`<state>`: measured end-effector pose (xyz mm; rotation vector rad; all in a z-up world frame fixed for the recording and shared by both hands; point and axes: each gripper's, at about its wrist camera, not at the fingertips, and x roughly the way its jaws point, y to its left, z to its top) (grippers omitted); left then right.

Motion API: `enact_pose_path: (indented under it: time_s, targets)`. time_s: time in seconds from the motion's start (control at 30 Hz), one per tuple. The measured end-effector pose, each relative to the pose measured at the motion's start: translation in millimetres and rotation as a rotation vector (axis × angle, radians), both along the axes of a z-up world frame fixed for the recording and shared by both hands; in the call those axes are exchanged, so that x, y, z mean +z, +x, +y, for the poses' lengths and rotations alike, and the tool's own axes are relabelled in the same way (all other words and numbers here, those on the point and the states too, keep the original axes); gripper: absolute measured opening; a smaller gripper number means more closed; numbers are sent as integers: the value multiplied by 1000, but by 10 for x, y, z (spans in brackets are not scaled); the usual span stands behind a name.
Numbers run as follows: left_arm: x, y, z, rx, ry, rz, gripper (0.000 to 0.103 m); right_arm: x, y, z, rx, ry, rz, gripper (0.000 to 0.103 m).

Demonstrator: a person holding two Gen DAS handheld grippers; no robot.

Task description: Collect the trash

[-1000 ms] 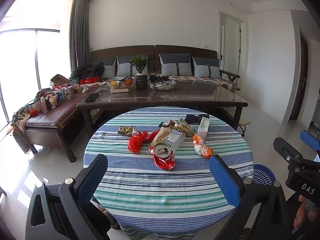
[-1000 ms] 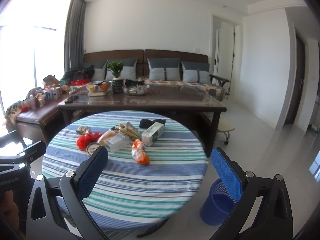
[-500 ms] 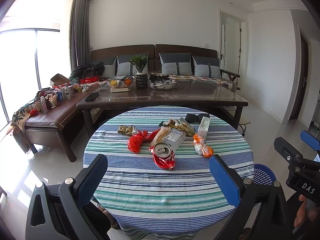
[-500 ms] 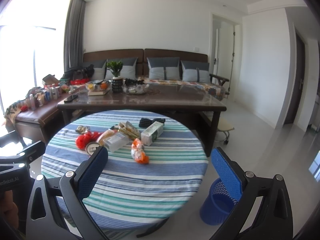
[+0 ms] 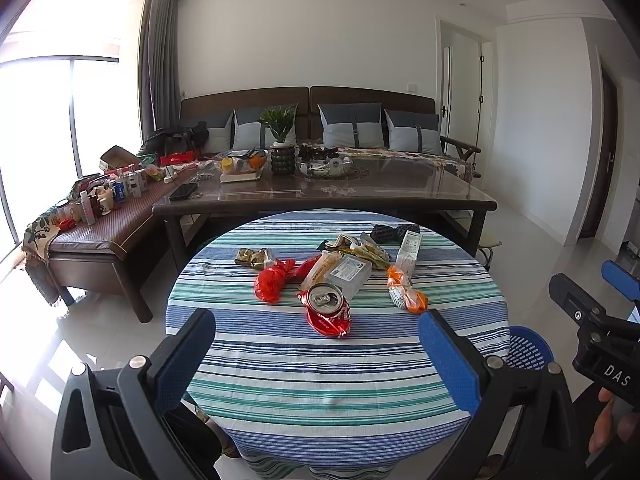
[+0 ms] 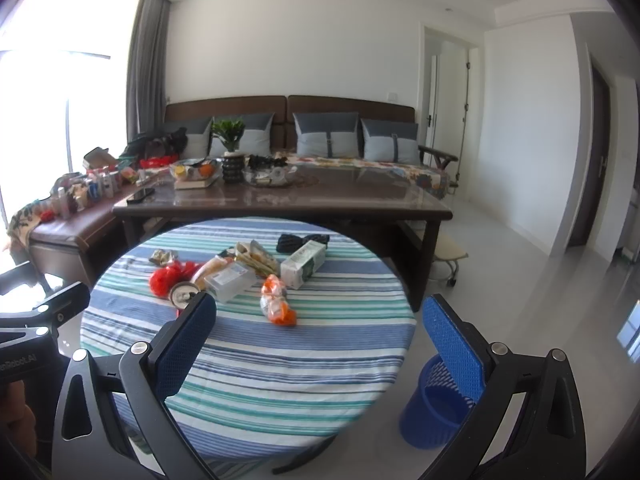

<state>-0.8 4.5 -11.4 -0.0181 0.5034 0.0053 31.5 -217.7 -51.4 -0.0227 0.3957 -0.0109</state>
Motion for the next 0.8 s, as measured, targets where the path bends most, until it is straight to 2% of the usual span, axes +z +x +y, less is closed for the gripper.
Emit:
enact_pose_path:
  time_s: [0.8]
  targets:
    - [-20,-17,11,0,2,1,103,-35,9,-7,-3,-4,6,103]
